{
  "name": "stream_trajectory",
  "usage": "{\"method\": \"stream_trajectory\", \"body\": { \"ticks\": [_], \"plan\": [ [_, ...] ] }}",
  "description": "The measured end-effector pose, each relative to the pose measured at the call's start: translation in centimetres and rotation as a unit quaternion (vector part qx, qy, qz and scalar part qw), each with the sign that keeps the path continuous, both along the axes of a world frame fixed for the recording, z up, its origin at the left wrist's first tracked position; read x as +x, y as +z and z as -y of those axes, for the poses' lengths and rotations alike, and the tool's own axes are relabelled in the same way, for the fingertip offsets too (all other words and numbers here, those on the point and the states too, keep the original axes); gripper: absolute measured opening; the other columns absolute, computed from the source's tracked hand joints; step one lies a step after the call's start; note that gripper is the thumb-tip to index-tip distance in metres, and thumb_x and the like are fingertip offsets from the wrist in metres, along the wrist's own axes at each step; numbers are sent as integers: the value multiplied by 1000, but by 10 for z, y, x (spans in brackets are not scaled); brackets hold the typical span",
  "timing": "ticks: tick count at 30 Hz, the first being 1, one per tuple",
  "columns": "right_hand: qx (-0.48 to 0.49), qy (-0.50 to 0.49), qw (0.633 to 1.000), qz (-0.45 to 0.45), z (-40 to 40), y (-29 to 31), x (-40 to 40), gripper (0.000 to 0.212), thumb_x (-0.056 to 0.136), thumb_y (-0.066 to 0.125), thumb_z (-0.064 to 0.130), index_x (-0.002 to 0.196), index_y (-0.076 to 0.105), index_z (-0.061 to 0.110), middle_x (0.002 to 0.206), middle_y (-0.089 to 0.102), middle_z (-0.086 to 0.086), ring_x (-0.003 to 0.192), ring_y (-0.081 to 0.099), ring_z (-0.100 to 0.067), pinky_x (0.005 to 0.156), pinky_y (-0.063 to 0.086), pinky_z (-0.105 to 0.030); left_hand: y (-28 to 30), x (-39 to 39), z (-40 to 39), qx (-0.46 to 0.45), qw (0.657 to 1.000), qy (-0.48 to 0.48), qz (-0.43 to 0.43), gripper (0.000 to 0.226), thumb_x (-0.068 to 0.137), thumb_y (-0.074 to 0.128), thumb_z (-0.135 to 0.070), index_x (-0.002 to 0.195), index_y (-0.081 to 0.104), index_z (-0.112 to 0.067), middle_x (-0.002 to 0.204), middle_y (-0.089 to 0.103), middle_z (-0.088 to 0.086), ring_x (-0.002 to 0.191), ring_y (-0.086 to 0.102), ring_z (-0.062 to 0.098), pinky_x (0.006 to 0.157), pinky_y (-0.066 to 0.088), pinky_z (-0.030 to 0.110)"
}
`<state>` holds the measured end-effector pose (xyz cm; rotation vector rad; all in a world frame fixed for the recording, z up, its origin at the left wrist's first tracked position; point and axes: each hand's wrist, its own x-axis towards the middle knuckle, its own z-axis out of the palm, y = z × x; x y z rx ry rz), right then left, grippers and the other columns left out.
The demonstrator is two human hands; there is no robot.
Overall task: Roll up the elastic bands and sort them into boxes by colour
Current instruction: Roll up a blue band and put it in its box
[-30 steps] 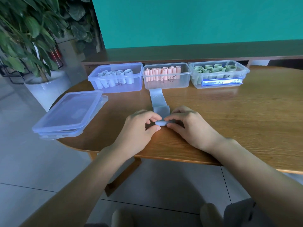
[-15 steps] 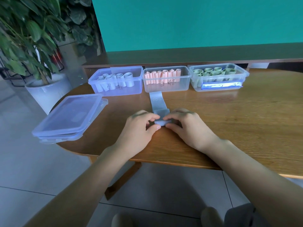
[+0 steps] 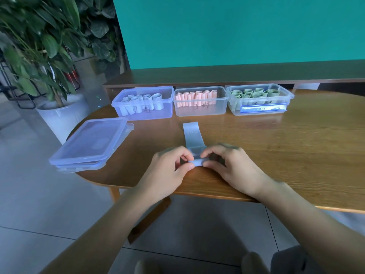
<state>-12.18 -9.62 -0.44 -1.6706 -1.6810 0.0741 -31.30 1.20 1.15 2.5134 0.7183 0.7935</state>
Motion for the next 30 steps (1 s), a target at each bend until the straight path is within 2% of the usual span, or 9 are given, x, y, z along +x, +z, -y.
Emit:
{"method": "stream_trajectory", "body": {
  "ticks": [2, 4, 7, 10, 13, 16, 20, 25, 30],
  "plan": [
    [-15, 13, 1000, 1, 7, 1, -1, 9, 94, 71, 27, 104, 70, 28, 100, 65, 14, 90, 61, -3, 83, 44, -15, -2, -4, 4, 3, 1000, -10, -3, 4, 90, 71, -24, 93, 70, -26, 81, 56, -38, 80, 55, -6, 67, 35, 3],
    [-18, 11, 1000, 5, 9, 0, 0, 10, 96, 69, 28, 105, 72, 28, 103, 63, 15, 95, 60, -1, 87, 43, -13, -3, -3, 4, 7, 1000, -8, 1, 5, 91, 70, -23, 94, 71, -26, 75, 58, -30, 79, 55, -7, 68, 36, 3],
    [-23, -6, 1000, 15, 7, -2, 0, 18, 97, 66, 31, 112, 73, 24, 110, 55, 13, 98, 55, 3, 89, 38, -9, -5, 0, 1, 30, 999, -6, 17, 7, 92, 68, -22, 95, 74, -23, 87, 64, -18, 80, 57, -3, 70, 38, 6],
    [-35, -9, 999, 34, 6, -3, 2, 24, 96, 66, 33, 117, 72, 22, 113, 54, 10, 100, 55, -1, 92, 42, -16, -7, 2, -3, 40, 999, -4, 27, 9, 92, 69, -22, 97, 76, -20, 93, 66, -11, 82, 59, 4, 72, 41, 7],
    [-33, -9, 998, 50, 2, -3, 4, 23, 97, 66, 30, 117, 72, 20, 112, 58, 7, 103, 58, -7, 96, 47, -23, -8, 3, -4, 25, 999, 7, 30, 14, 89, 74, -27, 101, 78, -22, 94, 64, -14, 83, 59, 3, 73, 40, 4],
    [-30, -2, 998, 47, -1, -1, 6, 22, 98, 64, 29, 116, 73, 20, 109, 60, 5, 101, 59, -7, 95, 47, -24, -8, 2, -2, 25, 999, 10, 29, 24, 85, 79, -27, 108, 75, -26, 95, 58, -20, 85, 56, 0, 72, 38, 3],
    [-32, 8, 998, 44, -3, -1, 8, 22, 99, 63, 30, 117, 73, 23, 107, 59, 5, 98, 59, -6, 93, 46, -22, -7, 2, -2, 22, 1000, 1, 20, 18, 85, 78, -25, 102, 73, -28, 90, 55, -28, 85, 56, -1, 69, 40, 5],
    [-5, -10, 999, 37, -3, -2, 4, 24, 98, 65, 26, 121, 71, 23, 111, 57, 7, 98, 59, -5, 95, 47, -22, -9, 9, -10, 21, 999, -2, 31, 12, 87, 75, -20, 98, 75, -26, 90, 62, -22, 82, 57, -1, 72, 37, 3],
    [19, -11, 999, 43, -7, 2, 0, 12, 98, 65, 22, 108, 72, 23, 108, 60, 11, 96, 61, -6, 90, 51, -28, -13, 13, -18, 59, 997, -1, 39, 14, 92, 71, -22, 104, 78, -20, 100, 68, -11, 87, 60, 3, 79, 39, 3]
  ]
}}
